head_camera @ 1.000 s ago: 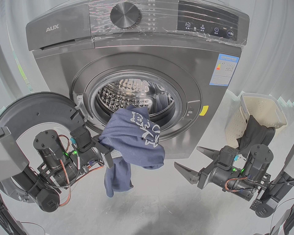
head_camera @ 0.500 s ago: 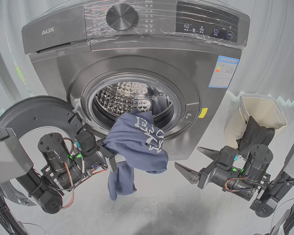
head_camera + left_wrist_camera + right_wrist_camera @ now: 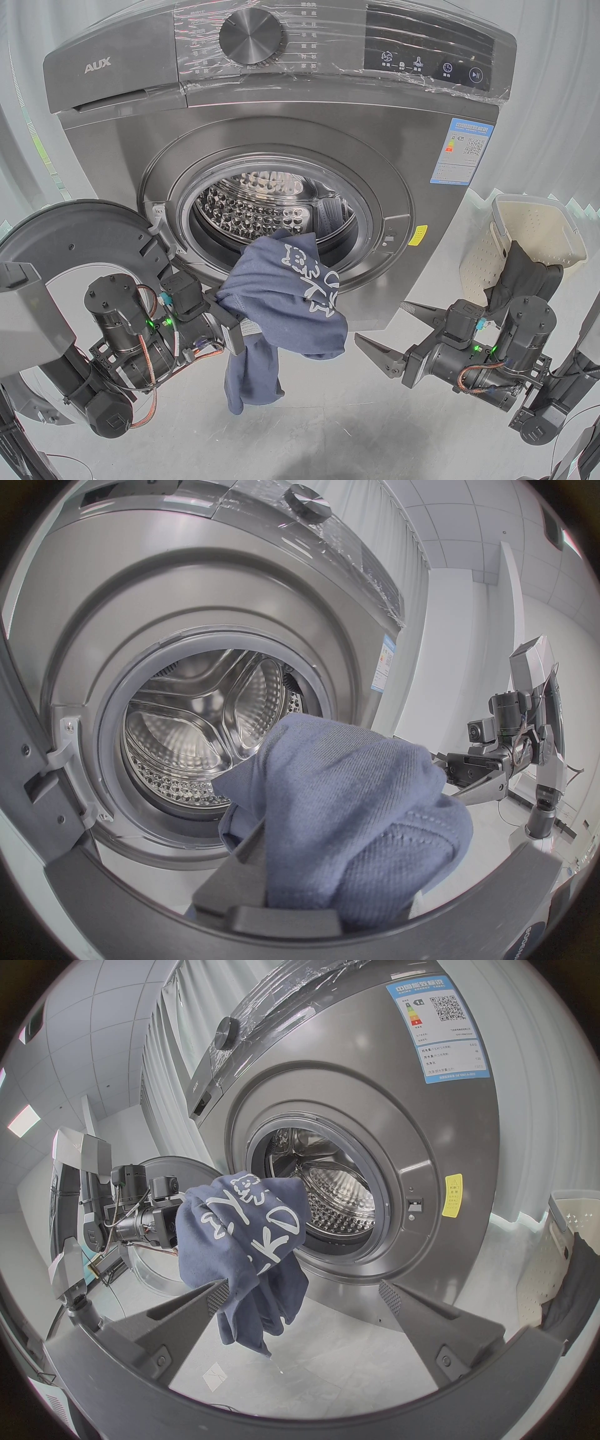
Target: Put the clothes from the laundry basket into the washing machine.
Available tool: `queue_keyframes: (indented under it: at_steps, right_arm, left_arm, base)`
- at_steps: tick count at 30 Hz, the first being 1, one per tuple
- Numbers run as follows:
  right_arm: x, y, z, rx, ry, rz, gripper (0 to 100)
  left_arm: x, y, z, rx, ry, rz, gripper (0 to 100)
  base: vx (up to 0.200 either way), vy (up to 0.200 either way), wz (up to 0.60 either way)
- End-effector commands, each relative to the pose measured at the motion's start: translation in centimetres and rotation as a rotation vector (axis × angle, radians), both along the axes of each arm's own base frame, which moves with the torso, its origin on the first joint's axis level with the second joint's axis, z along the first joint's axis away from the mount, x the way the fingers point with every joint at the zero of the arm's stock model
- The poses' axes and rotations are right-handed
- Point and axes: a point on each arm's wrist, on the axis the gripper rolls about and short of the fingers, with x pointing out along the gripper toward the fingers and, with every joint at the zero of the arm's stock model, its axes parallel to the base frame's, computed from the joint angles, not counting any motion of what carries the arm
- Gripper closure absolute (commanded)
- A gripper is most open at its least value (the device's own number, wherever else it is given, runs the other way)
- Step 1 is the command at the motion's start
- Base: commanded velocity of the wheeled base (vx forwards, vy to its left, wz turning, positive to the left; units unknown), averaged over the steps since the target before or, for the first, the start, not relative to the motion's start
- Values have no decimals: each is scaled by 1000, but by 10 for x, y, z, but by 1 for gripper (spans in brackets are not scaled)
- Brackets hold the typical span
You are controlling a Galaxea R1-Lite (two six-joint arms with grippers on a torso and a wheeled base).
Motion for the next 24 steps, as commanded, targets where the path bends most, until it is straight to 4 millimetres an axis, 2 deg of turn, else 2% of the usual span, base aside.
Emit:
queue_keyframes:
  at_steps: [1, 3, 13, 14, 18, 24]
  right_arm:
    - [0, 0, -1, -2, 3, 1, 0]
    - [-1, 0, -1, -3, 4, 3, 0]
    - [-5, 3, -3, -9, 11, 21, 0]
    - [-7, 5, -3, -10, 12, 32, 0]
    - [-15, 10, -1, -5, 7, 60, 0]
    - [-17, 9, -2, -11, 12, 66, 0]
  left_arm:
    - [1, -1, -2, 3, 5, -1, 100]
    - [1, -1, -1, 1, 1, -1, 100]
    - [-1, -4, -3, 4, 9, -13, 100]
    - [-3, -4, -9, 15, 32, -16, 100]
    - [-3, -18, -13, 4, 50, -11, 100]
    - [33, -45, -26, -34, 36, -16, 100]
  base:
    - [200, 0, 0]
    - [200, 0, 0]
    - [0, 0, 0]
    - [0, 0, 0]
    - [0, 0, 0]
    - [0, 0, 0]
